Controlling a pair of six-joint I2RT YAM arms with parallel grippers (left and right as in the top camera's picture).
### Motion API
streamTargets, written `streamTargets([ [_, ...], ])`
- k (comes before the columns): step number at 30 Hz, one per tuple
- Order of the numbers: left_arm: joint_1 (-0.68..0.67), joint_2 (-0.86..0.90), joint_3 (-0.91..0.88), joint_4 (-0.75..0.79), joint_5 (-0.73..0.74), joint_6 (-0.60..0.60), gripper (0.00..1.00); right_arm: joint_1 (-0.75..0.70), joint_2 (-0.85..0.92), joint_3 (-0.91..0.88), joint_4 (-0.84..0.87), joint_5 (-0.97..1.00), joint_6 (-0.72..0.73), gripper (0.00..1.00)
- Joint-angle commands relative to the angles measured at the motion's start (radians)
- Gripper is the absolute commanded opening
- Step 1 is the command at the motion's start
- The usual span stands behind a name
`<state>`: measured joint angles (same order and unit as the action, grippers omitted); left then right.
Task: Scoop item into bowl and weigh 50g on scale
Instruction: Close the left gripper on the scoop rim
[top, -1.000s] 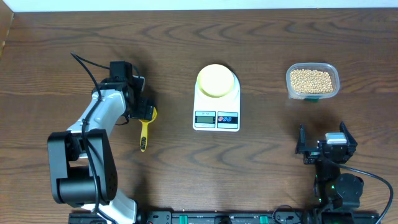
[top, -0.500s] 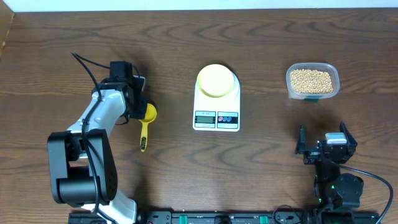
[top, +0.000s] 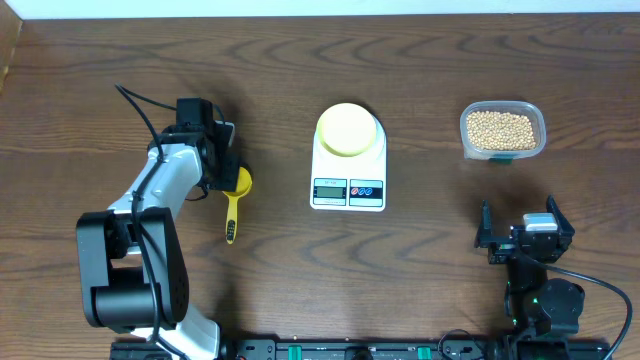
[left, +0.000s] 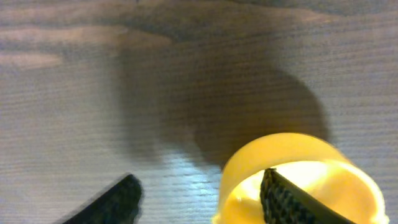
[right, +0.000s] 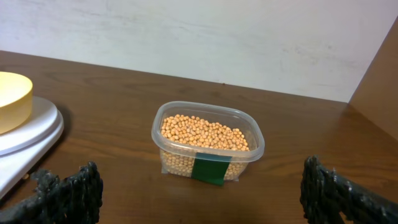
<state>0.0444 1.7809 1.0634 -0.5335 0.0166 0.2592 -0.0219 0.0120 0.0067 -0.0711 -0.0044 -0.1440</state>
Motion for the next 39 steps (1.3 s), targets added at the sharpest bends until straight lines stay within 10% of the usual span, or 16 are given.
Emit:
streamTargets([
  [1,0.005,0.015,-0.013,0.001,0.002,-0.006,0.68,0.01,-0.007,-0.001,-0.005,-0.002,-0.014,0.99],
  [24,0.005,0.016,-0.026,0.005,0.051,0.002,0.73,0.01,-0.007,-0.001,-0.005,-0.002,-0.014,0.99],
  [39,0.005,0.016,-0.026,0.005,0.051,0.002,0.3,0.01,-0.007,-0.001,-0.005,-0.002,-0.014,0.99],
])
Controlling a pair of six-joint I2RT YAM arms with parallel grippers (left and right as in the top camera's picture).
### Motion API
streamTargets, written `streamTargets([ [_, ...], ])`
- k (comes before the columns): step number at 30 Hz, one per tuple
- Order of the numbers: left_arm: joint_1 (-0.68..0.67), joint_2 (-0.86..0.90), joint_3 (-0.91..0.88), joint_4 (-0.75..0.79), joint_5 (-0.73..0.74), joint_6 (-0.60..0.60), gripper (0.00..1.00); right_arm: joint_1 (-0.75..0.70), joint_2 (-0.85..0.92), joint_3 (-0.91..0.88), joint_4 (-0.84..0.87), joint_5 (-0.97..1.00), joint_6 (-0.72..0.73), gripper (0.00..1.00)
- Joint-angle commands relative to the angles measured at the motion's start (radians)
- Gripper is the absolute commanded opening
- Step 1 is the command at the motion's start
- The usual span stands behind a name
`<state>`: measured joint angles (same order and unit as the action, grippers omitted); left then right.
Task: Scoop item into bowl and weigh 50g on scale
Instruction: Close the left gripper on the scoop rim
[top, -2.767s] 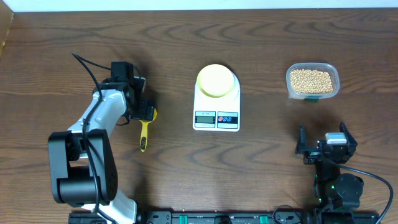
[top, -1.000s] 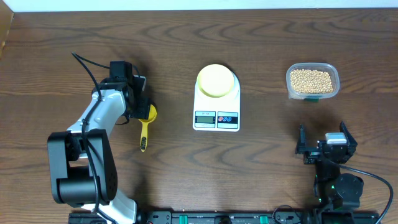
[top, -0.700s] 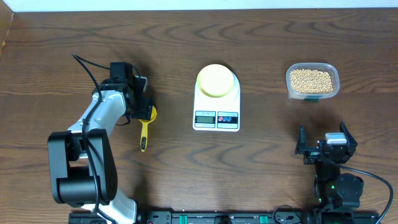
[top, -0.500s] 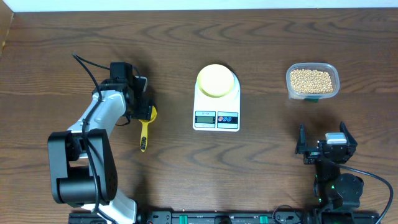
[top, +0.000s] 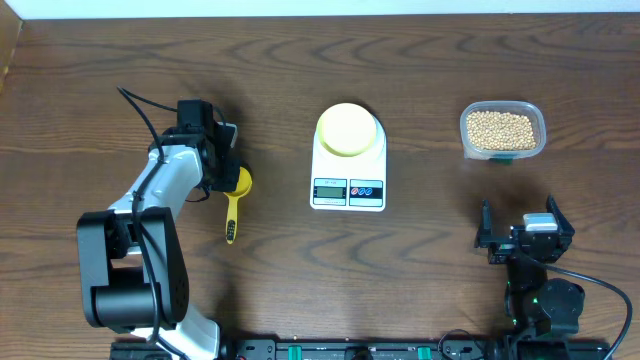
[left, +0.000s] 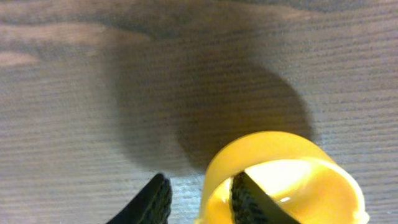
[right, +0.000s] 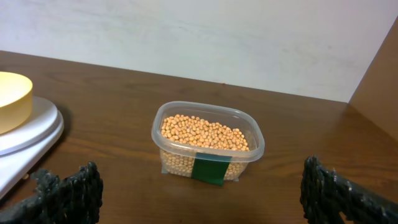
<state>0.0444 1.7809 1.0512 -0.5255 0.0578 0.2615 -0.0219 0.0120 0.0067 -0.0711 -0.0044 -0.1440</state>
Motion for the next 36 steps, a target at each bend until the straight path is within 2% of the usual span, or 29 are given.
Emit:
streamTargets([
  [1,0.005,0.016,-0.013,-0.003,0.011,0.0,0.28,0.01,-0.007,-0.001,-0.005,-0.002,-0.014,0.99],
  [3,0.005,0.016,-0.014,-0.003,0.014,0.0,0.23,0.01,-0.007,-0.001,-0.005,-0.002,-0.014,0.99],
  [6,0.005,0.016,-0.014,-0.003,0.014,0.0,0.08,0.01,-0.007,-0.001,-0.005,-0.002,-0.014,0.99],
  [19,0.005,0.016,-0.014,-0.007,0.014,-0.005,0.08,0.01,-0.007,-0.001,-0.005,-0.002,-0.014,0.99],
  [25,0.005,0.016,-0.014,-0.011,0.084,-0.005,0.08,0.01,-0.007,-0.001,-0.005,-0.002,-0.014,0.99],
  [36,0.005,0.016,-0.021,-0.011,0.089,-0.023,0.08,0.01,-0.007,-0.001,-0.005,-0.002,-0.014,0.99],
])
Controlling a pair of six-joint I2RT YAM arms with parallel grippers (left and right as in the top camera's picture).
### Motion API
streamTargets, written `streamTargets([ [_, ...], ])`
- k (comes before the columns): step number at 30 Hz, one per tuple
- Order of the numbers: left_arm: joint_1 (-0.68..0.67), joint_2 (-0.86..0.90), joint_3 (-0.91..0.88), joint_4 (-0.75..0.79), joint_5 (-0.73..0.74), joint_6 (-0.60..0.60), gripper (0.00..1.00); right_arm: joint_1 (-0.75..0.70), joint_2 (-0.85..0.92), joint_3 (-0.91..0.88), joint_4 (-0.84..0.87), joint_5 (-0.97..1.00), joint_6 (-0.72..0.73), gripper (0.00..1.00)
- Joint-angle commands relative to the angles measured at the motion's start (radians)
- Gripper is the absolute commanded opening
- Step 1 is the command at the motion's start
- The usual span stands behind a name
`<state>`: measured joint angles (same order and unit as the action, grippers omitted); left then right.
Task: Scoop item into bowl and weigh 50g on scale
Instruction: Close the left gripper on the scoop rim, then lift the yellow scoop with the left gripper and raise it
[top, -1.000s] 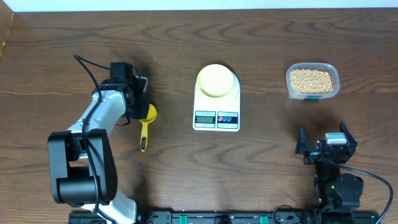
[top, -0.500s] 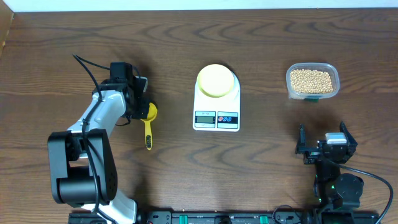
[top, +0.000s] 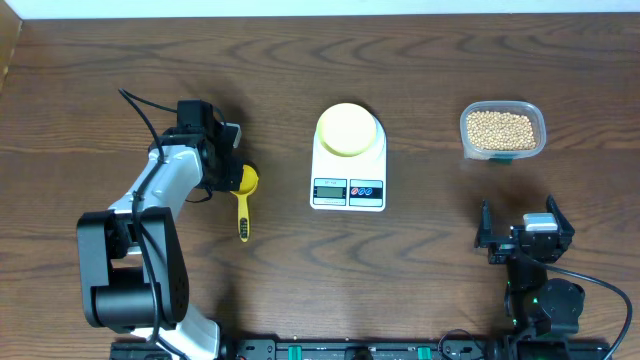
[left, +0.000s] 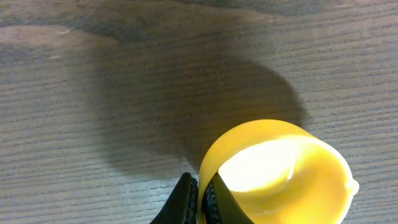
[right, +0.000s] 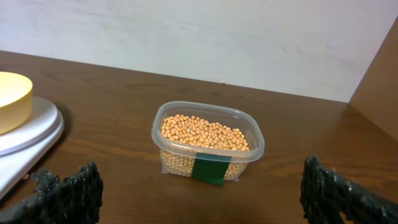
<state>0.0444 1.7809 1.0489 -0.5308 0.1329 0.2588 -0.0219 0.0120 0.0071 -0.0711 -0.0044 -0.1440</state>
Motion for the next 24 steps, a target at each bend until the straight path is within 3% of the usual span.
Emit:
streamTargets([
  [1,0.005,0.016,-0.019,-0.005,0.013,-0.029,0.08,0.01,-0.007,-0.002,-0.005,-0.002,-0.014,0.99],
  [10,0.005,-0.033,-0.011,-0.006,0.013,-0.062,0.08,0.01,-0.007,-0.002,-0.005,-0.002,-0.014,0.99],
  [24,0.005,-0.401,0.014,0.101,0.013,-0.206,0.08,0.01,-0.007,-0.002,-0.005,-0.002,-0.014,0.99],
])
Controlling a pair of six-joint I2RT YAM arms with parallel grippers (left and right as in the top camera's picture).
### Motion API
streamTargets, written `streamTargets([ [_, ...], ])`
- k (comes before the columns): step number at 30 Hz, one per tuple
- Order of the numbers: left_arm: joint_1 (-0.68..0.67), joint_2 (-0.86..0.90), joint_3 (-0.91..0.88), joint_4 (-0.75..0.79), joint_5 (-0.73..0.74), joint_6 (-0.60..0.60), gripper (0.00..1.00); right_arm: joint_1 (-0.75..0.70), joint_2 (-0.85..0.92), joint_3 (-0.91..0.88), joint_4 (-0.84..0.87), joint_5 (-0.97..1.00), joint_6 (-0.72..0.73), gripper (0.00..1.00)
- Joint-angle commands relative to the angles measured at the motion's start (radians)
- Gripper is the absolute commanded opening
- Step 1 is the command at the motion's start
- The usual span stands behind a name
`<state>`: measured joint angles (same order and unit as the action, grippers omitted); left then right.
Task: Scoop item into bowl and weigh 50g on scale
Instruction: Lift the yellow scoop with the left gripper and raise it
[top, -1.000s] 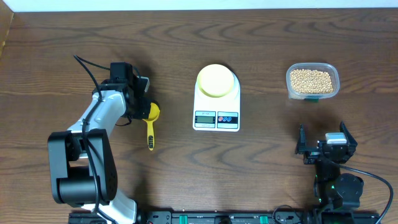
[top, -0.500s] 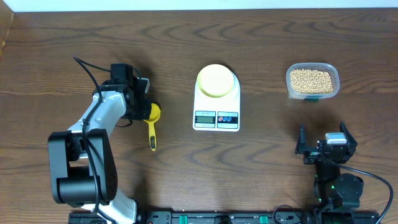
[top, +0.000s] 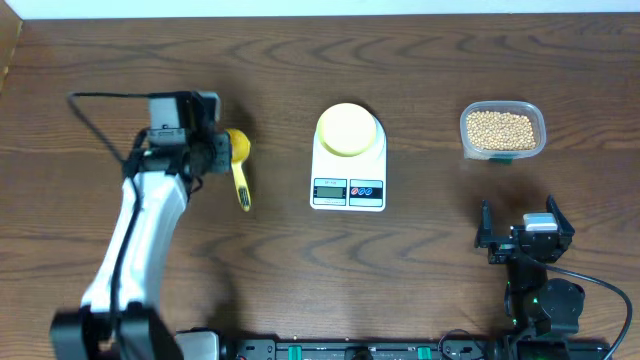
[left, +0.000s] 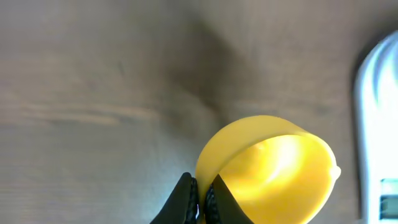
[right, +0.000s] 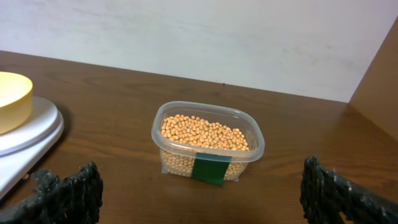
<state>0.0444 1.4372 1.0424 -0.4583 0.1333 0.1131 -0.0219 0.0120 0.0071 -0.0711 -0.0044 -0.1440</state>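
My left gripper (top: 222, 152) is shut on the rim of the yellow scoop (top: 238, 160), which hangs above the table left of the scale, its handle pointing toward the front. In the left wrist view the fingers (left: 185, 198) pinch the scoop's cup (left: 267, 168), which is empty. A yellow bowl (top: 348, 129) sits on the white scale (top: 348, 160). The clear tub of soybeans (top: 502, 128) stands at the far right. My right gripper (right: 199, 199) rests open near the front right, facing the tub (right: 208, 142).
The scale's edge (left: 376, 118) shows at the right of the left wrist view. The scale's display and buttons (top: 347, 190) face the front. A black rail (top: 340, 350) runs along the table's front edge. A pale wall (right: 199, 37) backs the table.
My left gripper, still shut on the scoop's rim, has lifted it off the table and moved it up and back, closer to the scale. The left arm has stretched out. The right arm is unchanged.
My left gripper stood open over the scoop's cup lying on the table, one finger inside it. Its fingers then narrowed around the rim, then were shut on it. Now the scoop is raised off the wood. The right gripper stayed open and still.
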Motion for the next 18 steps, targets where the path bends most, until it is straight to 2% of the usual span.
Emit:
streamTargets([
  [1,0.005,-0.073,0.021,0.048,0.012,-0.086,0.08,0.01,-0.007,-0.002,-0.005,-0.002,-0.014,0.99],
  [6,0.005,-0.117,0.021,0.165,0.012,-0.278,0.08,0.01,-0.007,-0.002,-0.005,-0.002,-0.014,0.99],
  [9,0.005,-0.117,0.021,0.213,0.012,-0.476,0.08,0.01,-0.007,-0.002,-0.005,-0.002,-0.014,0.99],
  [14,0.005,-0.117,0.02,0.229,0.004,-0.91,0.08,0.01,-0.007,-0.002,-0.005,-0.002,-0.014,0.99],
  [18,0.005,-0.117,0.02,0.229,0.005,-1.137,0.07,0.01,-0.007,-0.002,-0.005,-0.002,-0.014,0.99],
])
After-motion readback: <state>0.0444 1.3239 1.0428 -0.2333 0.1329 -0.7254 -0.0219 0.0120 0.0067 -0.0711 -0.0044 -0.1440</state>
